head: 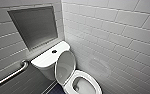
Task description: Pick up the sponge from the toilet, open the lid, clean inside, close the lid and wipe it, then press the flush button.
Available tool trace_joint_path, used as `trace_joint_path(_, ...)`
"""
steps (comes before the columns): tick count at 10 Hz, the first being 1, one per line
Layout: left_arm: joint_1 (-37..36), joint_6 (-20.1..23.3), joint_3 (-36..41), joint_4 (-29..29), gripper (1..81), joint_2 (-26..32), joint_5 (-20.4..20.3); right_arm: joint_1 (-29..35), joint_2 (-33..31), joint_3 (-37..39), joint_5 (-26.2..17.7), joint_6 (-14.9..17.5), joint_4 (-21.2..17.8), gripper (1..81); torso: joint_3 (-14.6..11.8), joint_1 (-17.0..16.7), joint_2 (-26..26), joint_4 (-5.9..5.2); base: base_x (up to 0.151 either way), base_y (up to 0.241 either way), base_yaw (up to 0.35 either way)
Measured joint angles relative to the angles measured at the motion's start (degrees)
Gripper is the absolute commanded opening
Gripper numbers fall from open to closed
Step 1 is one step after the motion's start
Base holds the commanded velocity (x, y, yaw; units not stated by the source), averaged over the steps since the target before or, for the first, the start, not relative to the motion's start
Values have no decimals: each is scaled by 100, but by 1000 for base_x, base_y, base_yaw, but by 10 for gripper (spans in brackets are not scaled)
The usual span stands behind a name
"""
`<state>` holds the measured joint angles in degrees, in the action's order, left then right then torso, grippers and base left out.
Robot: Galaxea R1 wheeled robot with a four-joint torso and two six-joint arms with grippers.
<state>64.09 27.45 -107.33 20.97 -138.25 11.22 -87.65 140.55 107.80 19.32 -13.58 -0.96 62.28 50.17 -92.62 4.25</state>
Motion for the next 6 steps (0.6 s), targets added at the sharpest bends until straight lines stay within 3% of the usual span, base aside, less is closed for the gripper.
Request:
trace_joint_path(3, 335, -80, -124, 439, 811, -87, -119, 232, -833, -1423, 73, 5, 39, 10, 0, 0, -2, 0, 0, 0, 0)
trace_joint_path(6, 330, -177, -424, 734, 811, -182, -155, 295, -1720, -2128, 380, -94, 55, 10, 0, 0, 0, 0, 0, 0, 0)
